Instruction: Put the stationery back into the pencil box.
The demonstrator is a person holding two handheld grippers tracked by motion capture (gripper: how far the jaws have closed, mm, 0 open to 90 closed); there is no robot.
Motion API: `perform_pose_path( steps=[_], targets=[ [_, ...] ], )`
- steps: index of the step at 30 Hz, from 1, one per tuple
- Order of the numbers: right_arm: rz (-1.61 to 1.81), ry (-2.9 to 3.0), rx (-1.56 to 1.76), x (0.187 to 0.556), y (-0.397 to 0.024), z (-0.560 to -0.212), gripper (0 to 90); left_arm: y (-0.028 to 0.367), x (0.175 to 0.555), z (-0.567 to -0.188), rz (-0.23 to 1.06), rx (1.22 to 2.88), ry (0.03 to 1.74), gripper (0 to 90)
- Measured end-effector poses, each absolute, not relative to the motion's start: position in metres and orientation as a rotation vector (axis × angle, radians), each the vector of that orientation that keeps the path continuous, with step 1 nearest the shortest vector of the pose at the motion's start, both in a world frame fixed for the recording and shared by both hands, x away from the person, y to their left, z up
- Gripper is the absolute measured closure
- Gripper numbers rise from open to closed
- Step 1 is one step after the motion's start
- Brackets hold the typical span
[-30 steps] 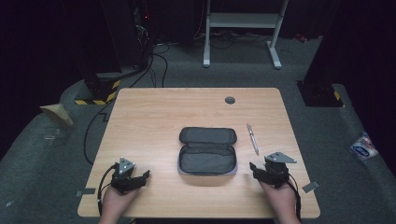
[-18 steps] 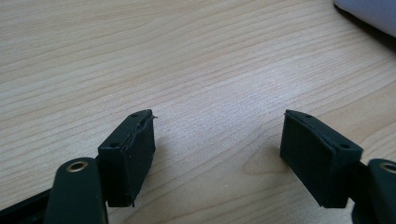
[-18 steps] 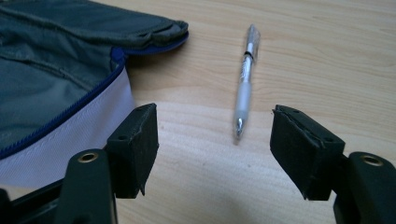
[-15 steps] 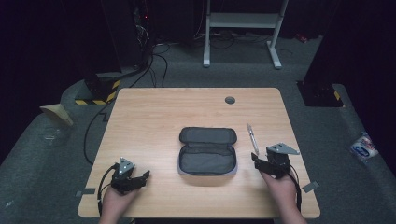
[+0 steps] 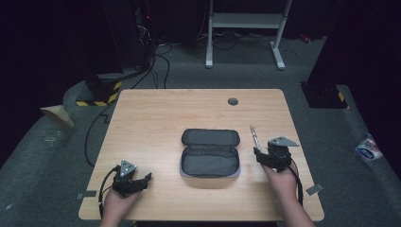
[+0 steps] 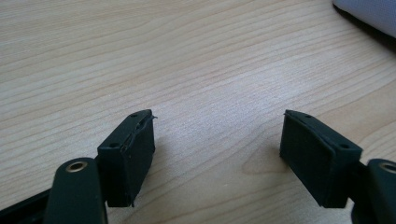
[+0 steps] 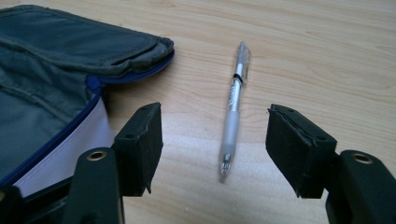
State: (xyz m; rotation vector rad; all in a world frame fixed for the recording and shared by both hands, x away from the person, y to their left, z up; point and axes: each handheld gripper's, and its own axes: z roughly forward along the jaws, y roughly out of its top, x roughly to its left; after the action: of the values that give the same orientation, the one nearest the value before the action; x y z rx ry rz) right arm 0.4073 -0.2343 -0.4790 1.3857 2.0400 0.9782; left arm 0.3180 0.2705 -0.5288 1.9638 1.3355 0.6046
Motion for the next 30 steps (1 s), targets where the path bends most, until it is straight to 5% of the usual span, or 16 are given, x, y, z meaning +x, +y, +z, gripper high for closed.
perform_pose_path(
  steps=[30],
  targets=[
    [0.853,2.106,1.528,0.466,-0.232,-0.511,61.5,0.271,0.319,-0.529,0.603,1.973,1.325,26.6]
  ],
)
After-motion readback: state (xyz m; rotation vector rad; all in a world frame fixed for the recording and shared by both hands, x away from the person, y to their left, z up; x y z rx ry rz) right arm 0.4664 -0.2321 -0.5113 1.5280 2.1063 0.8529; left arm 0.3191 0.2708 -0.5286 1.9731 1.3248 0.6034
